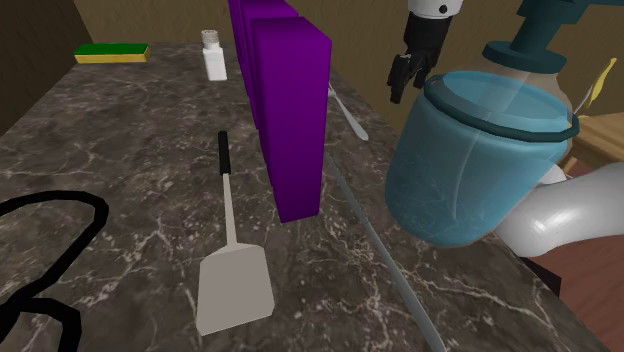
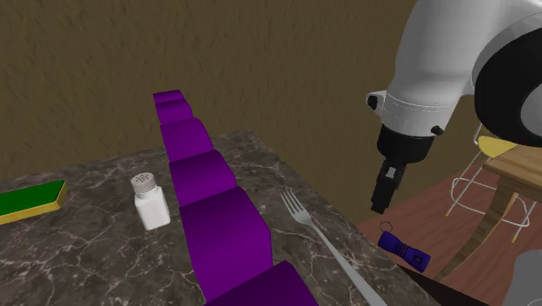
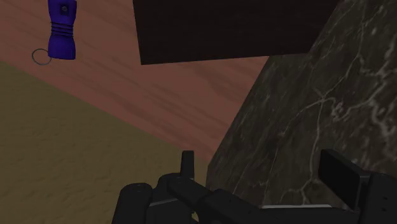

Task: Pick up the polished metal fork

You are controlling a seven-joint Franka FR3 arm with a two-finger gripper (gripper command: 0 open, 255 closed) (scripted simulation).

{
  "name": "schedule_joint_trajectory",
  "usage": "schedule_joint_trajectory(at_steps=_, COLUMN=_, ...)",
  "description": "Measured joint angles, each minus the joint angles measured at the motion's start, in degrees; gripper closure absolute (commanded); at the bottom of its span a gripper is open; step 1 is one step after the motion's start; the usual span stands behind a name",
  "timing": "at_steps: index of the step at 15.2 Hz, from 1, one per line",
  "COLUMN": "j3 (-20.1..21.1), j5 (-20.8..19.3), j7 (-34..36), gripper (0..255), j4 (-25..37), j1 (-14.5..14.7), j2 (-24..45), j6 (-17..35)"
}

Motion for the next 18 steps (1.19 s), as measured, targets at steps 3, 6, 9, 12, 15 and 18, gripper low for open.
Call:
schedule_joint_trajectory(at_steps=3, j3=1.5, j5=1.6, j7=3.1, gripper=0, j4=1.4, j1=-0.1, j2=1.3, j6=-0.1)
schedule_joint_trajectory(at_steps=6, j3=4.8, j5=4.8, j7=10.5, gripper=0, j4=4.4, j1=-0.7, j2=4.7, j6=0.9)
schedule_joint_trajectory(at_steps=9, j3=8.0, j5=7.5, j7=18.1, gripper=0, j4=8.4, j1=-1.5, j2=8.7, j6=1.7)
schedule_joint_trajectory(at_steps=12, j3=10.6, j5=9.5, j7=25.4, gripper=0, j4=13.2, j1=-2.6, j2=13.1, j6=2.3)
schedule_joint_trajectory(at_steps=15, j3=13.7, j5=10.8, j7=33.3, gripper=0, j4=19.5, j1=-3.6, j2=18.2, j6=2.2)
schedule_joint_trajectory(at_steps=18, j3=14.6, j5=11.2, j7=36.1, gripper=0, j4=20.3, j1=-4.0, j2=19.8, j6=3.5)
